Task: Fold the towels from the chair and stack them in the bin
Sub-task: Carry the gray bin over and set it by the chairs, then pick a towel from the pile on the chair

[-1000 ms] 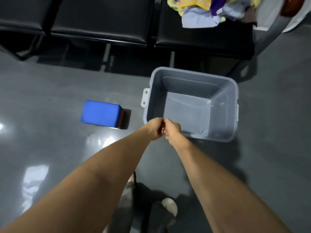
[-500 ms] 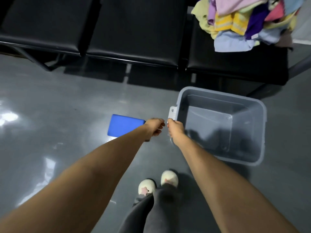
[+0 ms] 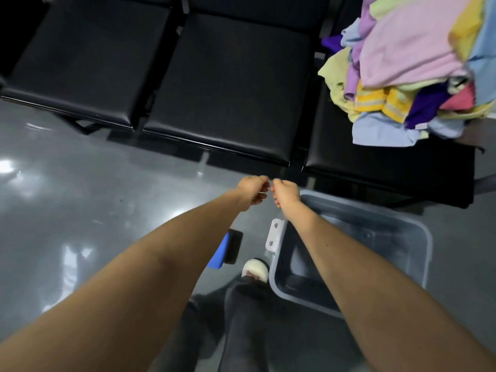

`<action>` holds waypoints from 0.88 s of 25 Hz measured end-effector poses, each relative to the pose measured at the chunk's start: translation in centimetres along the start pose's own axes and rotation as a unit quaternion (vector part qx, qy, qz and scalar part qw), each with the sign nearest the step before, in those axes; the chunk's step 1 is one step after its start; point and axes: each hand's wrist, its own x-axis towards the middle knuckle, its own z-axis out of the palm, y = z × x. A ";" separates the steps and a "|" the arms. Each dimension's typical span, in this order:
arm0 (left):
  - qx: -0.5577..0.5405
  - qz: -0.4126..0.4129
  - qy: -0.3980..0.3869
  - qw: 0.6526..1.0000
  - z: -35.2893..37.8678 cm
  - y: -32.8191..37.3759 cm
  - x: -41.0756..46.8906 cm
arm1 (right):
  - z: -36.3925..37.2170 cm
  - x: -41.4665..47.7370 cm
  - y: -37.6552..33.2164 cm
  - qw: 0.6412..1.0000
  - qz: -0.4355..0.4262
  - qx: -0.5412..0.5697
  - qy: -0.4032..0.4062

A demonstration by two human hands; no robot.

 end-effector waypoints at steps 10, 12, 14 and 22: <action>0.017 0.033 -0.001 0.999 -6.0 10.9 4.8 | 5.2 5.0 -10.5 0.996 -0.065 0.008 0.056; 0.037 0.035 -0.004 0.999 -8.8 13.0 6.7 | 7.5 6.6 -13.3 0.995 -0.075 0.011 0.069; 0.062 0.038 -0.019 0.997 -11.8 15.1 8.5 | 9.8 7.7 -16.1 0.994 -0.065 0.032 0.085; 0.133 0.086 -0.061 0.986 -23.5 23.3 15.3 | 17.1 11.7 -28.0 0.992 -0.077 -0.006 0.100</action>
